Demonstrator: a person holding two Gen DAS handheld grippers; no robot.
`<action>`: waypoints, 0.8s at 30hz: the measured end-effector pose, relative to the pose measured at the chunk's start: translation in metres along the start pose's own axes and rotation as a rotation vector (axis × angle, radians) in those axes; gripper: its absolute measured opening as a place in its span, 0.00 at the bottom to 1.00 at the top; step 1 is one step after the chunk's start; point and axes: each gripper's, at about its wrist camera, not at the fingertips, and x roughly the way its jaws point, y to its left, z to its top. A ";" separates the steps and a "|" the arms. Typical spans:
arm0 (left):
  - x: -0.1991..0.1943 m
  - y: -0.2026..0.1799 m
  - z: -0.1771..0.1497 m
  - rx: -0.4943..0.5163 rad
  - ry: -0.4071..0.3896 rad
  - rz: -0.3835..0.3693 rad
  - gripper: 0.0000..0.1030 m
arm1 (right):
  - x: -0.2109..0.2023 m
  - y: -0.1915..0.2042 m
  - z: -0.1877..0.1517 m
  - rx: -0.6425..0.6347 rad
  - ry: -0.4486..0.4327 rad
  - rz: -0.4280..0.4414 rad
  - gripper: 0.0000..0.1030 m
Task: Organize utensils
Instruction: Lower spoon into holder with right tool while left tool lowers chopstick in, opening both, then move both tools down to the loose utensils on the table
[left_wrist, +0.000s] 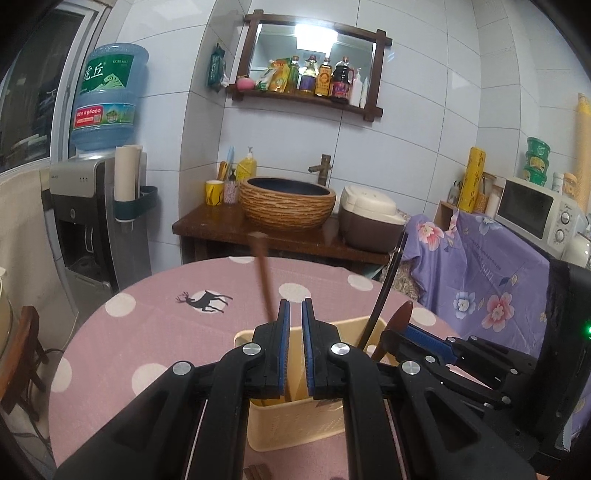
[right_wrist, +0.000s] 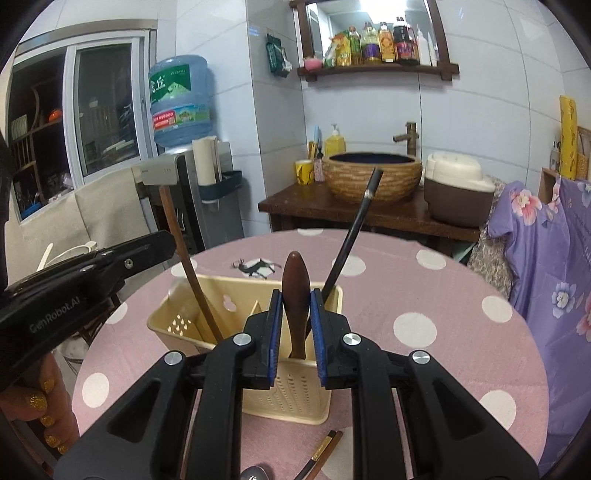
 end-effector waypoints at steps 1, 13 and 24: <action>0.000 0.000 -0.002 -0.002 0.003 -0.002 0.08 | 0.000 -0.002 -0.002 0.006 -0.004 -0.006 0.16; -0.044 0.016 -0.059 -0.017 0.046 0.031 0.74 | -0.056 -0.006 -0.042 -0.009 0.000 -0.009 0.39; -0.064 0.025 -0.140 -0.006 0.204 0.066 0.74 | -0.071 0.010 -0.151 -0.021 0.225 0.014 0.39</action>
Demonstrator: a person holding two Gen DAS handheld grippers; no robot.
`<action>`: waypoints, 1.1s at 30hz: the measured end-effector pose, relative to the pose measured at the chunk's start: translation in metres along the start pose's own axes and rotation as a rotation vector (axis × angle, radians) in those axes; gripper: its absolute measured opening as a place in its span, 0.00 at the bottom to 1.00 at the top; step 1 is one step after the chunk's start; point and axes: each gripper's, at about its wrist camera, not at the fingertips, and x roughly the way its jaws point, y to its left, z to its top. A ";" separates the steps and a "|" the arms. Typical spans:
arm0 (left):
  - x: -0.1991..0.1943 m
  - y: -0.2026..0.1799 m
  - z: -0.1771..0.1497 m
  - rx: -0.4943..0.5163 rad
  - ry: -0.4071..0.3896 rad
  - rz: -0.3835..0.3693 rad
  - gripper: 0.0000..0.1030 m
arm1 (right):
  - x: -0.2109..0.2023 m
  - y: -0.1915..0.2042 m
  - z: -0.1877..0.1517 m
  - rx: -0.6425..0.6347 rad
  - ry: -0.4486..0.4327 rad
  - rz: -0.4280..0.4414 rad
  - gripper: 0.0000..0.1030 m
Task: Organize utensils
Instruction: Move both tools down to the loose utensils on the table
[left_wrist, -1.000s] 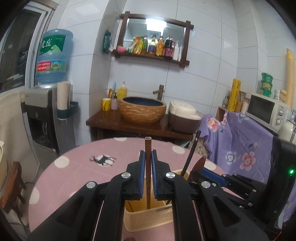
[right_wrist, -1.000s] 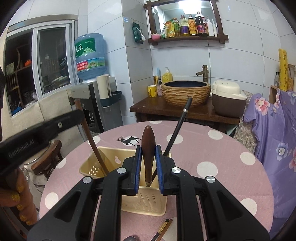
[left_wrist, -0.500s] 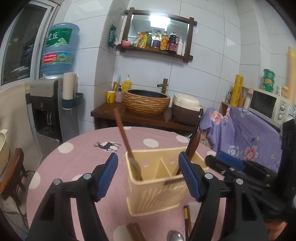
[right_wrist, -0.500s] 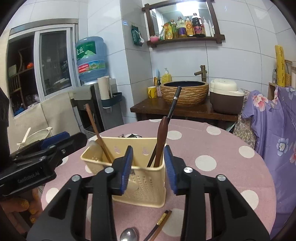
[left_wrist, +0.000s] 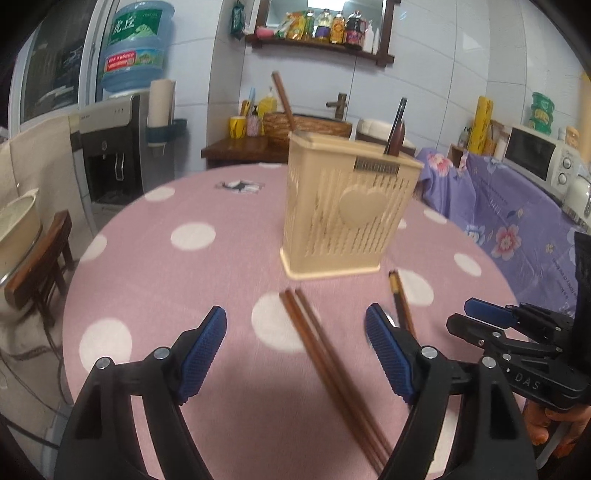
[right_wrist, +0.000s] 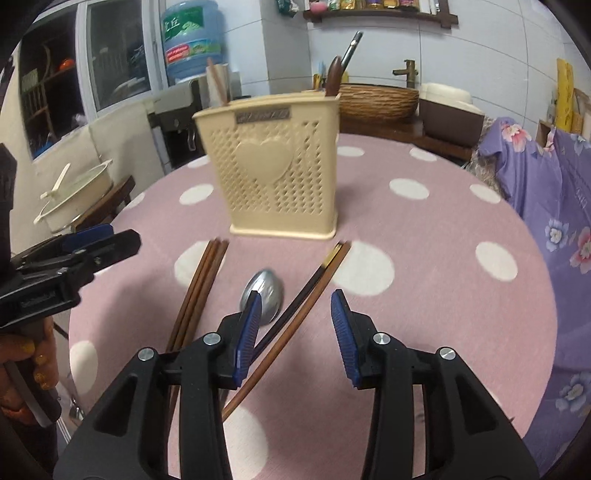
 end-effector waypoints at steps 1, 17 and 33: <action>0.002 0.001 -0.004 -0.001 0.011 0.007 0.73 | 0.002 0.003 -0.002 0.000 0.008 0.011 0.39; 0.036 -0.025 -0.037 0.155 0.157 0.043 0.64 | 0.020 0.001 -0.012 0.078 0.055 -0.005 0.45; 0.016 0.054 -0.048 0.031 0.191 0.200 0.64 | 0.015 0.002 -0.012 0.081 0.054 0.010 0.51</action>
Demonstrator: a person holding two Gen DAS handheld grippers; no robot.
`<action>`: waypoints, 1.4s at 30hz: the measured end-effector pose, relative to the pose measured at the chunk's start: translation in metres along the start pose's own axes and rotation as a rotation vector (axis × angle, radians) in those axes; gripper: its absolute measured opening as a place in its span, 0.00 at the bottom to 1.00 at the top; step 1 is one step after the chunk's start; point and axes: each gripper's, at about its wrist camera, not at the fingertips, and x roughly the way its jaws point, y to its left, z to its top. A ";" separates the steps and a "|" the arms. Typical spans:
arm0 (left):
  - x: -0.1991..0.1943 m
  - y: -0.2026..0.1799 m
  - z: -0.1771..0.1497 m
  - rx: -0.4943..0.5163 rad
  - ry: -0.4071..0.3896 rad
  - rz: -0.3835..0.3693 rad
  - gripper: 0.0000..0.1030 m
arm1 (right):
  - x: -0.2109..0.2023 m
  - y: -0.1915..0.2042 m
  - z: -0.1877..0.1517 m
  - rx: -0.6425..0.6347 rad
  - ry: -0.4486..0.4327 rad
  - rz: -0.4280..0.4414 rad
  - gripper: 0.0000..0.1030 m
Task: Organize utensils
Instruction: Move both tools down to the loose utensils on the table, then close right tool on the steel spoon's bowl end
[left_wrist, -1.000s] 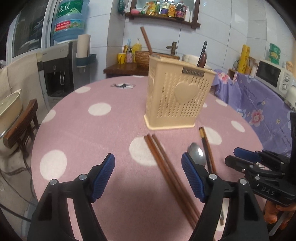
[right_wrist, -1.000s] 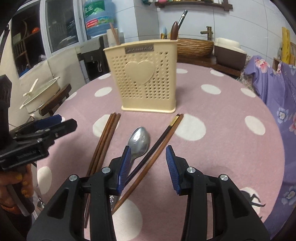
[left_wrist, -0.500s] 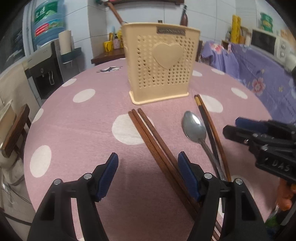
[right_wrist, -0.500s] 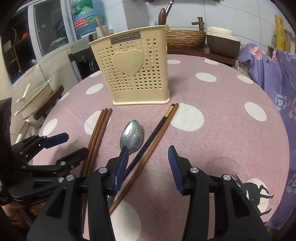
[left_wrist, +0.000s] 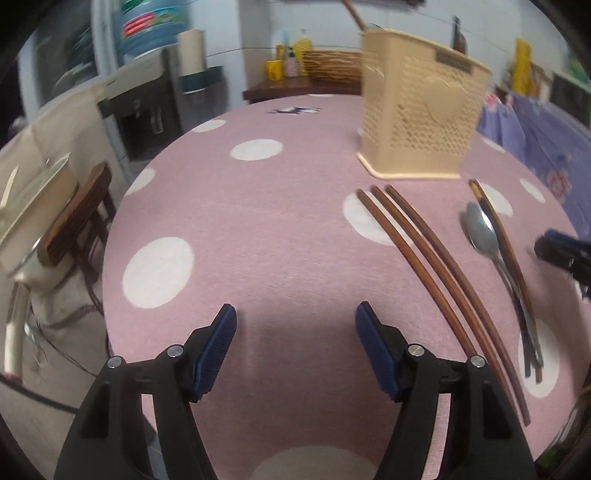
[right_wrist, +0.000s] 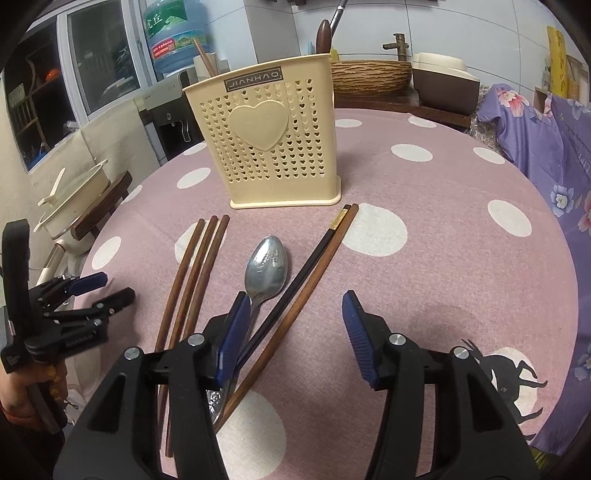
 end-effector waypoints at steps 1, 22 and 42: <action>-0.003 -0.001 0.002 -0.008 -0.014 -0.011 0.64 | 0.001 0.002 0.001 -0.008 0.000 -0.002 0.51; -0.019 -0.010 0.006 -0.035 -0.093 -0.078 0.65 | 0.067 0.054 0.032 -0.119 0.104 -0.135 0.51; -0.020 -0.019 0.007 -0.026 -0.091 -0.133 0.66 | 0.071 0.050 0.028 -0.068 0.126 -0.125 0.36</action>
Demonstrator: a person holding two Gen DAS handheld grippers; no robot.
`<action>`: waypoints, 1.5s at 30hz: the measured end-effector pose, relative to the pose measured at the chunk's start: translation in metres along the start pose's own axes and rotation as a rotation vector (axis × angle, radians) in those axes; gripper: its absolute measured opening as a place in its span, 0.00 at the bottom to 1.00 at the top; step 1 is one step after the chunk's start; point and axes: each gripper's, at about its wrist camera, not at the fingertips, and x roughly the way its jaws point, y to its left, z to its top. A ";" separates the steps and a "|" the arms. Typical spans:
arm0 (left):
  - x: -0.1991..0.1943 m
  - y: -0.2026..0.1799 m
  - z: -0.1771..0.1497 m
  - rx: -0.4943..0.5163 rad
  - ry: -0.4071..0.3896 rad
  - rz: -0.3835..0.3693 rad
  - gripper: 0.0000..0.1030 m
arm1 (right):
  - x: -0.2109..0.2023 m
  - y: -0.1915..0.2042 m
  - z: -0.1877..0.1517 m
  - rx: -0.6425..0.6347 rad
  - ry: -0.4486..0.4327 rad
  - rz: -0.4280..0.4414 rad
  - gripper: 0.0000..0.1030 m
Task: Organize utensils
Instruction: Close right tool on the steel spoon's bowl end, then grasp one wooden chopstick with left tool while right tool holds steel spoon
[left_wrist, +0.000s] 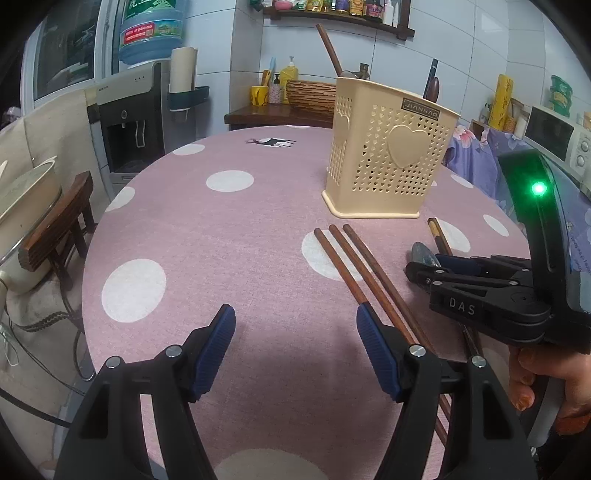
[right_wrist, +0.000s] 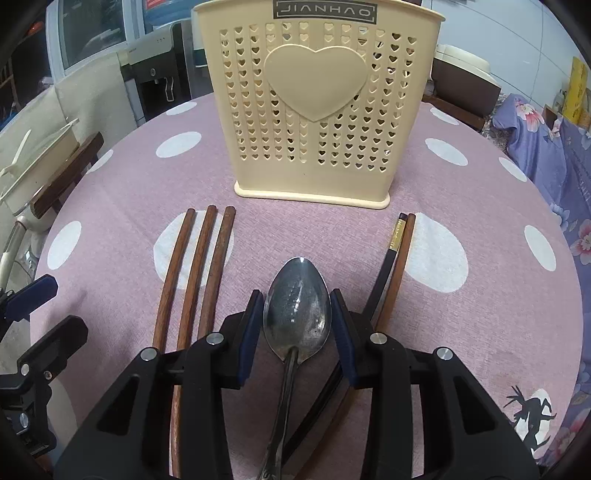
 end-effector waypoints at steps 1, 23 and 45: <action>0.000 -0.001 0.000 0.002 0.000 -0.003 0.66 | -0.003 -0.003 0.000 0.015 -0.014 0.018 0.36; 0.054 -0.043 0.028 0.024 0.115 -0.023 0.23 | -0.129 -0.057 -0.024 0.092 -0.355 0.093 0.36; 0.087 -0.041 0.050 -0.020 0.156 0.064 0.10 | -0.137 -0.060 -0.039 0.074 -0.377 0.095 0.36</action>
